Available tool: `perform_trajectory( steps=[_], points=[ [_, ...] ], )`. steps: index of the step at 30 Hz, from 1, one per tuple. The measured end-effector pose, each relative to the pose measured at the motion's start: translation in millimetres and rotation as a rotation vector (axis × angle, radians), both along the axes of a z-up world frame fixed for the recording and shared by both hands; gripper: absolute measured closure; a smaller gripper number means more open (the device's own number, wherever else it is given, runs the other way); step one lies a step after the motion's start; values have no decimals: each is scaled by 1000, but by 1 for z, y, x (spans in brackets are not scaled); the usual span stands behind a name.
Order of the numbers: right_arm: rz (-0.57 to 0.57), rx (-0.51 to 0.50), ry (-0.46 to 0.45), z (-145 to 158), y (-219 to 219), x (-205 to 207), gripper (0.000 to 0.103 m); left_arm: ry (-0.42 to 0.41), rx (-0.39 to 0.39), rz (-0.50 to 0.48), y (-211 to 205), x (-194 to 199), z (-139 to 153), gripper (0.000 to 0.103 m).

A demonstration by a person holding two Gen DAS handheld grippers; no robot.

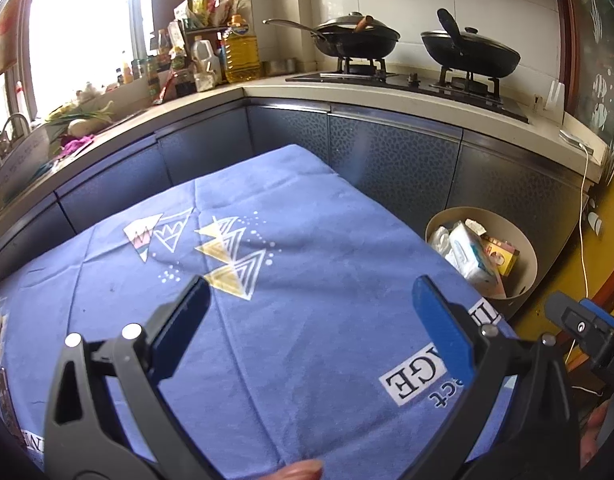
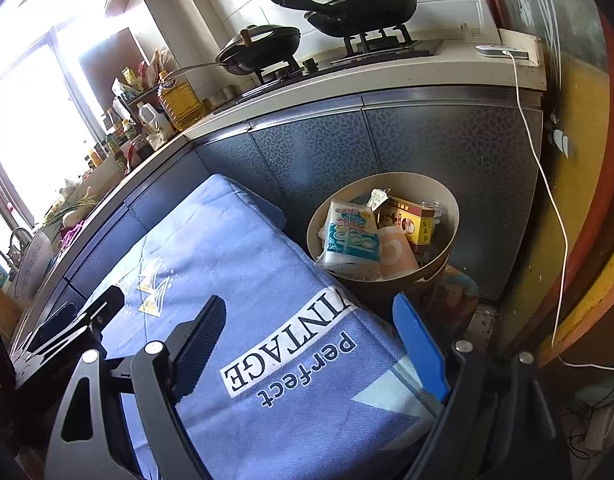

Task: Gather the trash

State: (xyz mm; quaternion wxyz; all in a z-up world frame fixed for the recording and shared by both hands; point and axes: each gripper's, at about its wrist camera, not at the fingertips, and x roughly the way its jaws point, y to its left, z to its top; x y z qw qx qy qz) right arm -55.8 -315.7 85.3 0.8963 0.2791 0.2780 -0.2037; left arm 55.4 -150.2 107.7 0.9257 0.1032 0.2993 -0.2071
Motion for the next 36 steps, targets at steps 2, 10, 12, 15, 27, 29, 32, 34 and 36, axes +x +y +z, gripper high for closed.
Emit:
perform_trajectory(
  steps=[2, 10, 12, 15, 27, 29, 32, 34, 36],
  points=[
    [0, -5, -4, 2, 0, -2, 17, 0, 7, -4, -3, -1, 0, 6],
    [22, -1, 6, 1, 2, -2, 16, -1, 7, -14, -8, -3, 2, 6],
    [28, -4, 11, 0, 3, -1, 16, -14, 14, -5, -8, -5, 3, 6],
    [43, -11, 12, 1, 7, 0, 16, -24, 21, 0, -8, -6, 4, 6],
    [39, -77, -4, 11, 7, -4, 16, -15, -1, -2, -7, -11, 8, 6],
    [31, -74, -1, 11, 3, -5, 16, -11, 10, -3, -8, -11, 8, 6],
    [20, -64, 3, 9, -3, -6, 16, -10, 11, 1, -8, -12, 7, 6],
    [19, -57, 6, 8, -6, -6, 16, -12, 15, 10, -8, -11, 7, 6],
    [22, -52, 9, 7, -6, -6, 16, -16, 21, 23, -7, -11, 7, 6]
  ],
)
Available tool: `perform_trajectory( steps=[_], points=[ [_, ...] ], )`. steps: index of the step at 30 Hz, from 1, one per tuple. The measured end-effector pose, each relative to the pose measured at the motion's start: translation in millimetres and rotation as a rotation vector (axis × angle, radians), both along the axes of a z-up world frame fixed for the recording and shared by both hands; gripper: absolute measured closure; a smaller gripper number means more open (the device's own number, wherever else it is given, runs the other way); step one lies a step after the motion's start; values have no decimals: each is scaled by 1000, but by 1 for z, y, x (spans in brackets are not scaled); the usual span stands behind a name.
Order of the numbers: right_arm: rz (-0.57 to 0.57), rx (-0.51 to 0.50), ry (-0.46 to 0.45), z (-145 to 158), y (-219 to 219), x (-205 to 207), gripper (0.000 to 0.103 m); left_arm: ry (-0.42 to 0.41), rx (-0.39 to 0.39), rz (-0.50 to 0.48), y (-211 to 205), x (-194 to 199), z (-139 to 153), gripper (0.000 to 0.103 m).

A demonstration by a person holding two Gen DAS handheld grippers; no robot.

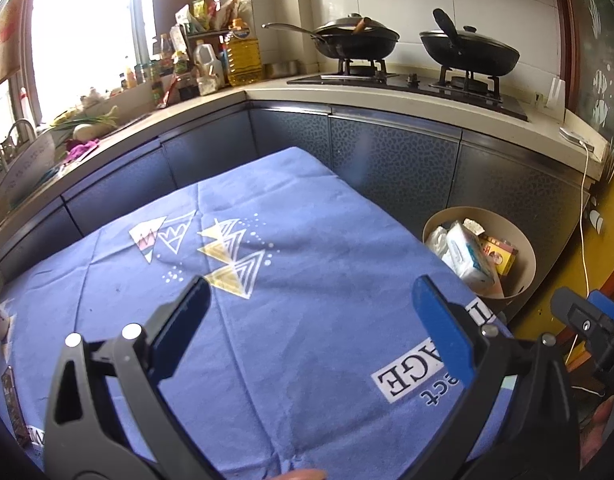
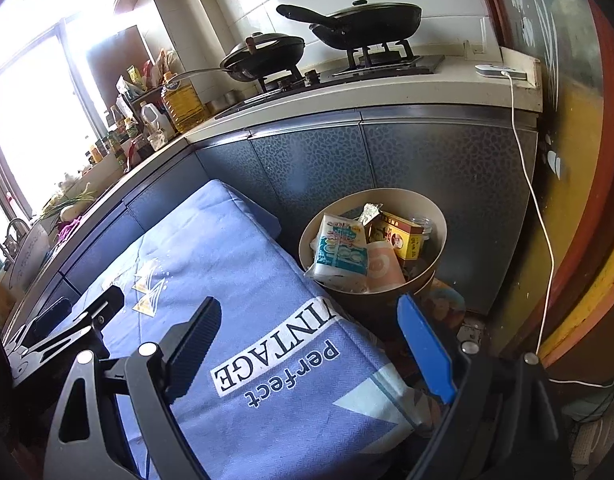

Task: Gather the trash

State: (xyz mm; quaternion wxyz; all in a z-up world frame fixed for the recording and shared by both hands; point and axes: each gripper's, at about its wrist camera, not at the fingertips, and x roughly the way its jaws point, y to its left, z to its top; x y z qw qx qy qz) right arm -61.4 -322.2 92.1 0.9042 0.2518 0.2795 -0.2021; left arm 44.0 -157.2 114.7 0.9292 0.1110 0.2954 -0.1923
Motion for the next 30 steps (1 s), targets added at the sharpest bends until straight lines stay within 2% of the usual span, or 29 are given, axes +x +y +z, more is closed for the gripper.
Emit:
perform_trajectory(
  steps=[30],
  points=[
    [20, 44, 13, -8, -4, 5, 16, 16, 29, -19, -8, -3, -9, 6]
  ],
)
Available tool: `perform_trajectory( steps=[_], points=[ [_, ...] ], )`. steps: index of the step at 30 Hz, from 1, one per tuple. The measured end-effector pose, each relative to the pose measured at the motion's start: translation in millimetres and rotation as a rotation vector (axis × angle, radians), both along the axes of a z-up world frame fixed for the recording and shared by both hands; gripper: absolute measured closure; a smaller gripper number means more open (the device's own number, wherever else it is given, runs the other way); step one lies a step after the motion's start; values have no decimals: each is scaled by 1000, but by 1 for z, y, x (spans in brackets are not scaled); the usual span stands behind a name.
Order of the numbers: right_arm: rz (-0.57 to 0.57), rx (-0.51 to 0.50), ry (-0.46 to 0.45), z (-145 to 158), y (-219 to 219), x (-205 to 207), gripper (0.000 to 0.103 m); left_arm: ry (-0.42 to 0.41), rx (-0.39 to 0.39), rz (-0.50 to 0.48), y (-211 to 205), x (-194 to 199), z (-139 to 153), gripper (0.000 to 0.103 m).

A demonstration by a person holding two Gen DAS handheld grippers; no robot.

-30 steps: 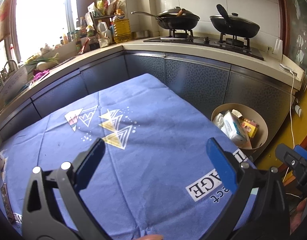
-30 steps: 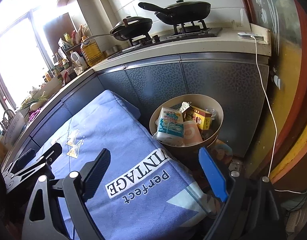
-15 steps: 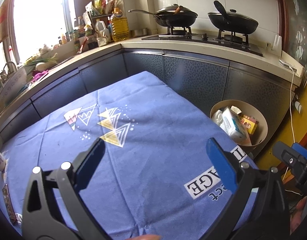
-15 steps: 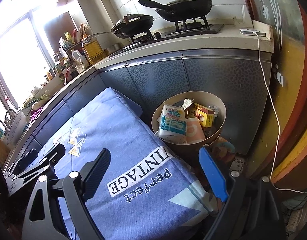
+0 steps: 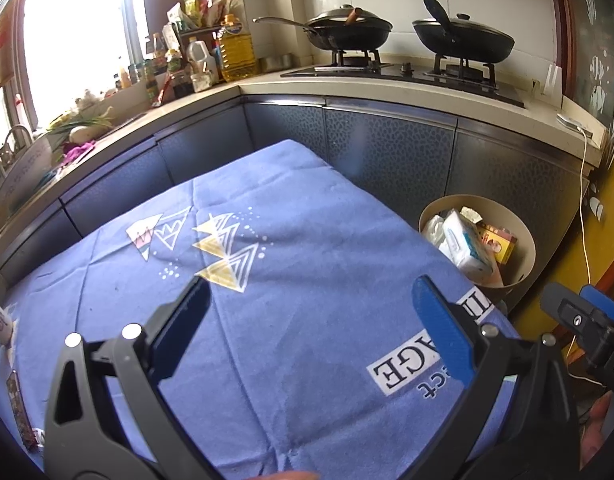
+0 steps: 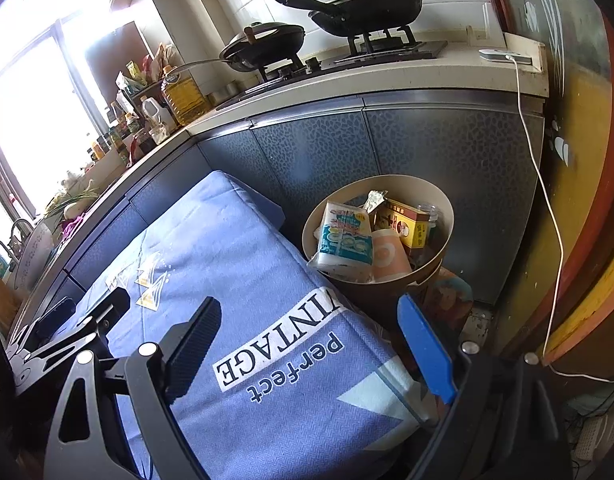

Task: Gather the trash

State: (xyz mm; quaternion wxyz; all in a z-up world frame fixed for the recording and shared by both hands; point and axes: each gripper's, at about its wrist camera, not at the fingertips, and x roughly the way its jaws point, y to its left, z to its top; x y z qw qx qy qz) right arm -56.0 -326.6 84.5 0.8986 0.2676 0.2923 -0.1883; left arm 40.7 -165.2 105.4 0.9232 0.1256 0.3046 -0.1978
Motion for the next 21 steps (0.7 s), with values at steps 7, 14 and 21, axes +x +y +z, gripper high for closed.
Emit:
perform_trajectory(
  steps=[7, 14, 21],
  points=[
    [-1, 2, 2, -1, -1, 0, 16, 2, 5, -1, -3, -2, 0, 6],
    [-3, 8, 1, -2, -5, -1, 16, 6, 15, -5, -5, -1, -2, 6],
    [-4, 10, 2, -3, -6, -1, 16, 10, 23, -13, -9, -2, -3, 6]
  ],
)
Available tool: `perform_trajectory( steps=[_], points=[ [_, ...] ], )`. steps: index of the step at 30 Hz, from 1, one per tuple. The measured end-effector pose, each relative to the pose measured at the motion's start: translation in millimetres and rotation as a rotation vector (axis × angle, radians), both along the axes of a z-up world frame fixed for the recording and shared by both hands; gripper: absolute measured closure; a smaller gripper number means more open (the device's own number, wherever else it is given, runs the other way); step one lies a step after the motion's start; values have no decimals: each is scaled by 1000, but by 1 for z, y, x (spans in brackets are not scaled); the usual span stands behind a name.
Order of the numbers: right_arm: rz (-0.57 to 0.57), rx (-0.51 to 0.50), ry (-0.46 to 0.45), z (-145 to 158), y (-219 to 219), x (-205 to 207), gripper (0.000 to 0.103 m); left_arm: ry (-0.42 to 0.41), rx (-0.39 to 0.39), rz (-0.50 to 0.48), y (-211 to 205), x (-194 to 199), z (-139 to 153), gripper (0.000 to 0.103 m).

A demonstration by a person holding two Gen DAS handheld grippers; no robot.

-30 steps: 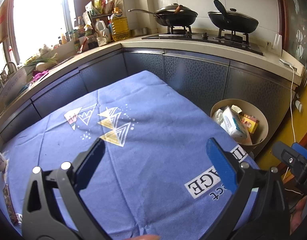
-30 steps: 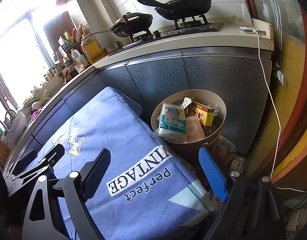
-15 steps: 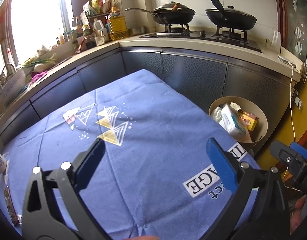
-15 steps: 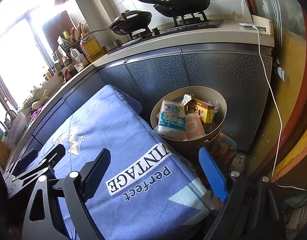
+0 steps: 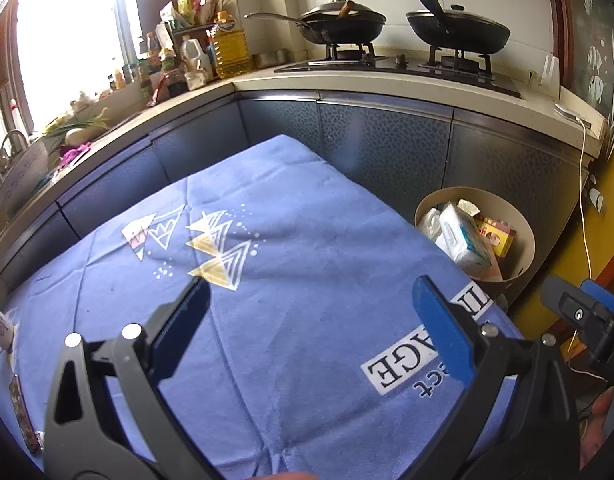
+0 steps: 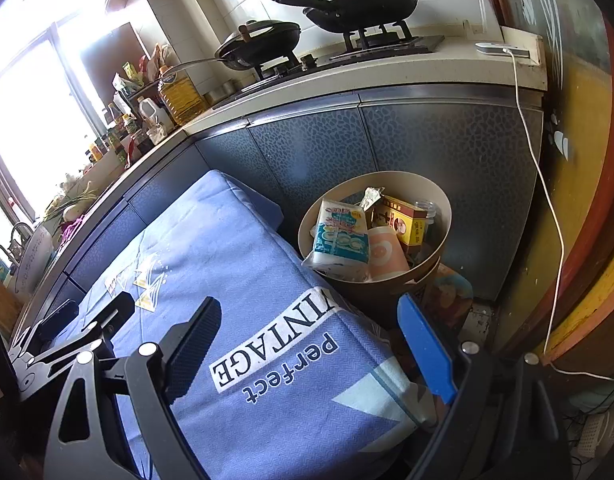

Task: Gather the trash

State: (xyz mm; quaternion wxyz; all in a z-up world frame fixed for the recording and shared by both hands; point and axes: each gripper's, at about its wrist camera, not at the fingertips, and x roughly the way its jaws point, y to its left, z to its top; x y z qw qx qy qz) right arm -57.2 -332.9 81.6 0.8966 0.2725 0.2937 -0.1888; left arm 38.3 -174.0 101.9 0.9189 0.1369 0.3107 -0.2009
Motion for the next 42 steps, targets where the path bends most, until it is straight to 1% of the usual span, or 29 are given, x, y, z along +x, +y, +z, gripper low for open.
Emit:
perform_trajectory(
  steps=[22, 42],
  points=[
    [-6, 8, 0, -4, -1, -2, 16, 26, 0, -15, -5, 3, -3, 6],
    [0, 9, 9, -4, 3, 0, 16, 28, 0, -18, -4, 3, -4, 6]
  ],
)
